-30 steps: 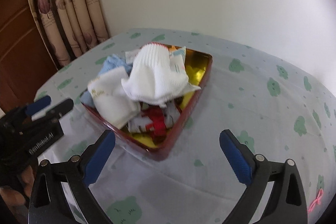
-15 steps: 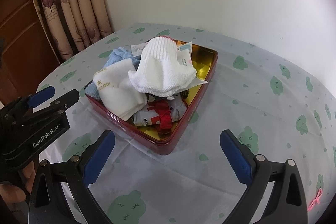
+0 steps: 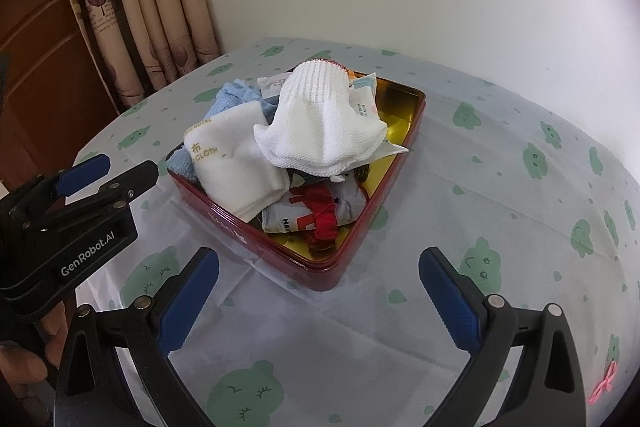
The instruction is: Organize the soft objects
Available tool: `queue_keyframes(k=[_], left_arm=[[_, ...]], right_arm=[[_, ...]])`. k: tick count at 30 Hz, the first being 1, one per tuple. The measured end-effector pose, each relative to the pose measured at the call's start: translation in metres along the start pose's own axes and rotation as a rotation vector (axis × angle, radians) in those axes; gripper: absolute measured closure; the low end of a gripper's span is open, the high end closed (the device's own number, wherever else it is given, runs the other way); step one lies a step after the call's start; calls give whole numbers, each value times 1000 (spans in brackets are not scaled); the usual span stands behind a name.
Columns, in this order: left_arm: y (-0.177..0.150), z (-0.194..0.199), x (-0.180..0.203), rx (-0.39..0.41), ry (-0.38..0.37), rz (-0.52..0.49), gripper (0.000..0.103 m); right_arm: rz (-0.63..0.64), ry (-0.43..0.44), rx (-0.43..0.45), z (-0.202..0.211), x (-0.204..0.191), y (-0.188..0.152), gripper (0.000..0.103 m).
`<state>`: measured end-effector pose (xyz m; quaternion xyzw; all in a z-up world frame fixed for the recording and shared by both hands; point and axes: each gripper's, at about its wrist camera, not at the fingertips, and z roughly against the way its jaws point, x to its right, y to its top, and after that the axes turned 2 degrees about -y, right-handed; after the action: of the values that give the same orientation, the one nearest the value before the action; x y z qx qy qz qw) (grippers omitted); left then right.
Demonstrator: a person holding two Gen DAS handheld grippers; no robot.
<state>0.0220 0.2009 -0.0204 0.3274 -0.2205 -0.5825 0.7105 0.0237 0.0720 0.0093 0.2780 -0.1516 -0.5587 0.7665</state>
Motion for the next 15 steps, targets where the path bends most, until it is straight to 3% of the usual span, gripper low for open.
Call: queue_keyframes(k=[15], left_arm=[[1, 1, -1, -5, 4, -7, 45]], right_arm=[[7, 4, -18, -4, -2, -1, 3]])
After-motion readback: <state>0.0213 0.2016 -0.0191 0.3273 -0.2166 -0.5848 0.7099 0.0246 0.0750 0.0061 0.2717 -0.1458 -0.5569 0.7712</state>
